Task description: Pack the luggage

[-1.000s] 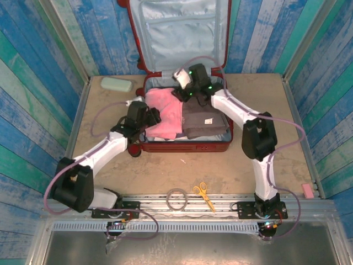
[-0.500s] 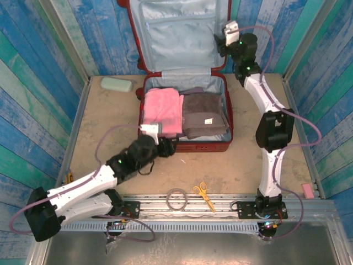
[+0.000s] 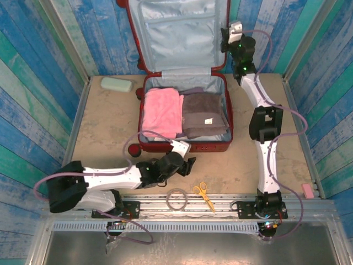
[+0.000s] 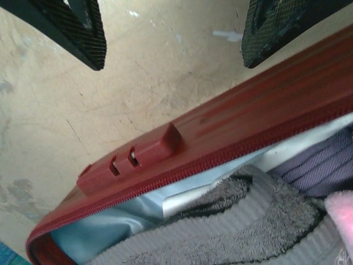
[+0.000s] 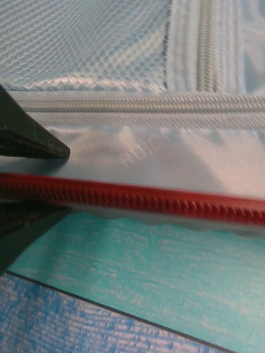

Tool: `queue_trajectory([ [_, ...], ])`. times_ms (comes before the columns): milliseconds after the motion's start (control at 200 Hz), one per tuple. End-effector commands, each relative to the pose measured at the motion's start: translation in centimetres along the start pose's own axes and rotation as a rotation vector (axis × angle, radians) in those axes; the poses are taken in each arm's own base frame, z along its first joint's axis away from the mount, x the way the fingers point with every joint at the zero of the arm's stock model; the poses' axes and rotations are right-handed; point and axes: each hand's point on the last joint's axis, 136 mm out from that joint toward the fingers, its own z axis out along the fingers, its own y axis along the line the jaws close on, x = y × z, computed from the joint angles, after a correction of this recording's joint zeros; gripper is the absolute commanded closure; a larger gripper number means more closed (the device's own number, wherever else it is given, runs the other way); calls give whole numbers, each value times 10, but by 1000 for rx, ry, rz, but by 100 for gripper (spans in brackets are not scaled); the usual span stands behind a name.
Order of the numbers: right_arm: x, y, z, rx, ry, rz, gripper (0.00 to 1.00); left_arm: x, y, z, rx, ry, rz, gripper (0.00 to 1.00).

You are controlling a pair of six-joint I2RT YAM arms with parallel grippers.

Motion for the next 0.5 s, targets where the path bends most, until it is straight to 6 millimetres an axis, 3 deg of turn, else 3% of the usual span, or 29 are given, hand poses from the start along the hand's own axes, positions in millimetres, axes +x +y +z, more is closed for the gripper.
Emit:
queue_trajectory([
  [0, -26, 5, -1, -11, -76, -4, 87, -1, 8, 13, -74, -32, 10, 35],
  [125, -19, 10, -10, -28, -54, -9, 99, 11, 4, 27, -43, -28, -50, 36],
  [200, -20, 13, -25, -32, -73, 2, 99, 17, -1, 35, -3, -29, -72, 37],
  [320, -12, 19, -61, -22, -90, 13, 99, 19, -3, 49, 2, -3, -77, 40],
  [436, -5, 21, -103, 8, -90, 22, 99, 8, -1, 56, 30, -37, -119, 42],
  [496, 6, 26, -125, 11, -41, 43, 89, 0, 1, 58, 48, -70, -136, 43],
])
